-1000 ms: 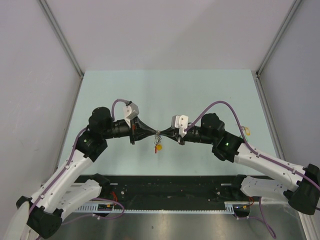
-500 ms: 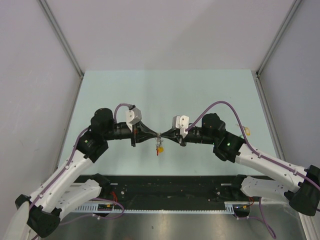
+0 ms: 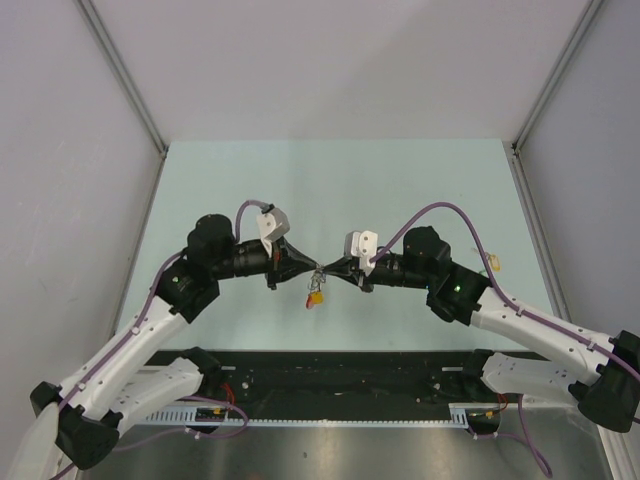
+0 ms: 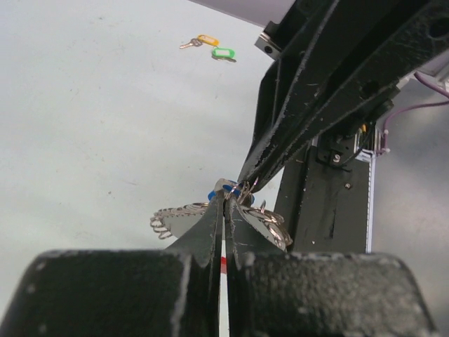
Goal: Put the keys on the keyring
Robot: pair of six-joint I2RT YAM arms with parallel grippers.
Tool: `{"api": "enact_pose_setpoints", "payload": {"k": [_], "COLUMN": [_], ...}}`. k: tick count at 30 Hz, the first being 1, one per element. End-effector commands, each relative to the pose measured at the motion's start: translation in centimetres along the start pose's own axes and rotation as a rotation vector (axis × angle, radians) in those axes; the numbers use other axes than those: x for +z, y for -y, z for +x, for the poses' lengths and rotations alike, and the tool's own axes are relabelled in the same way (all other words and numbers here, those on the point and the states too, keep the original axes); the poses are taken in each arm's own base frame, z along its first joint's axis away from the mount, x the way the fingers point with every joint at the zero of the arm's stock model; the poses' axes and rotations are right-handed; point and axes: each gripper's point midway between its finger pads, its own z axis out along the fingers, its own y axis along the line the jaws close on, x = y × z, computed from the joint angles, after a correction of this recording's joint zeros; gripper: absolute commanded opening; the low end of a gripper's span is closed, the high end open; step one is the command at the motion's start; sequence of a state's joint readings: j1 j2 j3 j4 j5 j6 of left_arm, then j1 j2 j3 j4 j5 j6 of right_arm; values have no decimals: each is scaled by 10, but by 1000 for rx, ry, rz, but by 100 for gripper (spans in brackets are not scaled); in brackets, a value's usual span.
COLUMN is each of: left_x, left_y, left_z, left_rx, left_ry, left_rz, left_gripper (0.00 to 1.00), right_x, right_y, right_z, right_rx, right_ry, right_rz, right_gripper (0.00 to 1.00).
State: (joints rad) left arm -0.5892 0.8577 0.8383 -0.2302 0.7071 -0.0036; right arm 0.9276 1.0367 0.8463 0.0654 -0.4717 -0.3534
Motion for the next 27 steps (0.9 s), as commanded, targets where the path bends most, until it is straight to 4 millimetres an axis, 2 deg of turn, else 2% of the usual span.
{"api": "enact_pose_setpoints", "payload": {"k": [1, 8, 16, 27], "left_x": [-1, 0, 0, -6], "left_y": [-15, -17, -13, -11], "left_z": [-17, -23, -22, -44], "left_rx": [-50, -113, -115, -168], "left_ry": [29, 70, 68, 154], "left_rz": [-106, -136, -111, -140], "left_gripper": [0, 0, 0, 0], "right_x": [-4, -1, -1, 7], "right_y": [11, 17, 14, 16], "right_z": [-39, -28, -29, -14], "right_rx": [-73, -80, -84, -89], "right_ry": [97, 56, 63, 16], "right_rz": [37, 63, 46, 53], "right_gripper": [0, 0, 0, 0]}}
